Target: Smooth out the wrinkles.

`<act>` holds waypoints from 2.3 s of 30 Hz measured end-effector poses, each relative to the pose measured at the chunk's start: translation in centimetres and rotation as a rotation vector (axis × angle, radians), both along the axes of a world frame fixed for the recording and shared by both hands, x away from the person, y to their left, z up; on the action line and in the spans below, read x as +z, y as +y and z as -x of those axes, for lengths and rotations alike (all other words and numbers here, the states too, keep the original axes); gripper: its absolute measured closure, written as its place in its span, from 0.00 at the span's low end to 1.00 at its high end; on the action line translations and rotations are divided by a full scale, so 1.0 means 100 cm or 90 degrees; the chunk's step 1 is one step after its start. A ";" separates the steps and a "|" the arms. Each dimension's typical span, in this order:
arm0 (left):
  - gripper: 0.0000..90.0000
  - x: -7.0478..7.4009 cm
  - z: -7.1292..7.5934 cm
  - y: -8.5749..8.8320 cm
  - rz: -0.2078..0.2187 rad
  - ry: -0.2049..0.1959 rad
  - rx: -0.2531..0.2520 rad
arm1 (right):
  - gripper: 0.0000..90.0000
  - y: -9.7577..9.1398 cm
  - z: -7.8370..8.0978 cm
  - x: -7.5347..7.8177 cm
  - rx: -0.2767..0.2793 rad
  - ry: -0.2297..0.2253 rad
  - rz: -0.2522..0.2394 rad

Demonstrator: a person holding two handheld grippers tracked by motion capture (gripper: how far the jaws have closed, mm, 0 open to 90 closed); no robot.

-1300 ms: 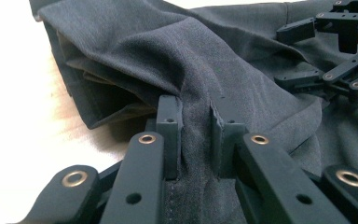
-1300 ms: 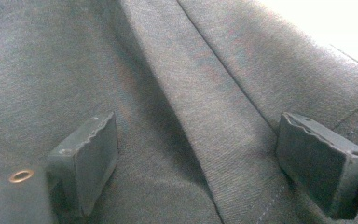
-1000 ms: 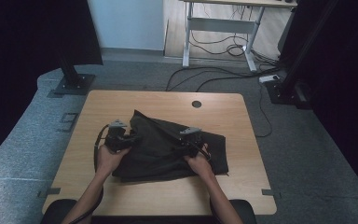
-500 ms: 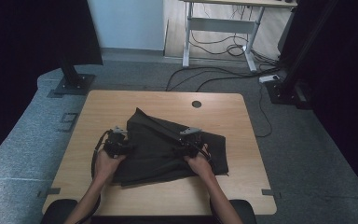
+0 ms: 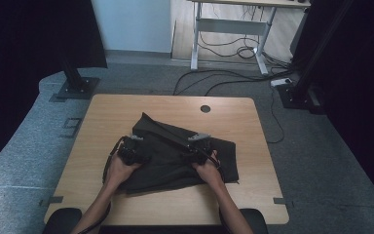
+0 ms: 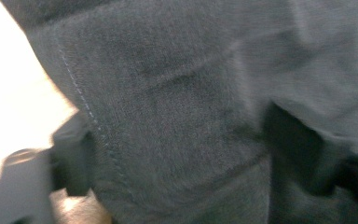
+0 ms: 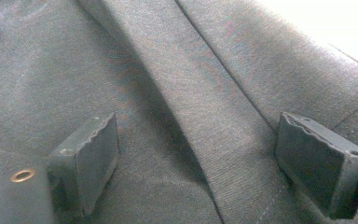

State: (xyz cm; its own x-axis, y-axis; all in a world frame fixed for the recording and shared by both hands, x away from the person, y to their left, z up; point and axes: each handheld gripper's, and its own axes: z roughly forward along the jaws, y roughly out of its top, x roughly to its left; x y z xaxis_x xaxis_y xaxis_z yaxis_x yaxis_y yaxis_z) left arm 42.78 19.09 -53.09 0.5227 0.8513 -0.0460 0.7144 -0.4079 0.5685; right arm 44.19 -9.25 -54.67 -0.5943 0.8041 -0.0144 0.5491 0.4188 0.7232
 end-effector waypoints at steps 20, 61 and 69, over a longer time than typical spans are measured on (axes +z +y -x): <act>0.86 0.070 -0.002 -0.012 0.099 -0.043 -0.083 | 0.15 0.001 0.001 0.000 -0.006 0.001 -0.001; 0.86 0.102 -0.007 -0.057 0.060 -0.076 -0.132 | 0.24 -0.049 0.009 0.059 -0.041 -0.014 0.010; 0.86 0.103 -0.008 -0.056 0.056 -0.076 -0.128 | 0.40 -0.115 0.023 0.029 -0.127 0.039 0.049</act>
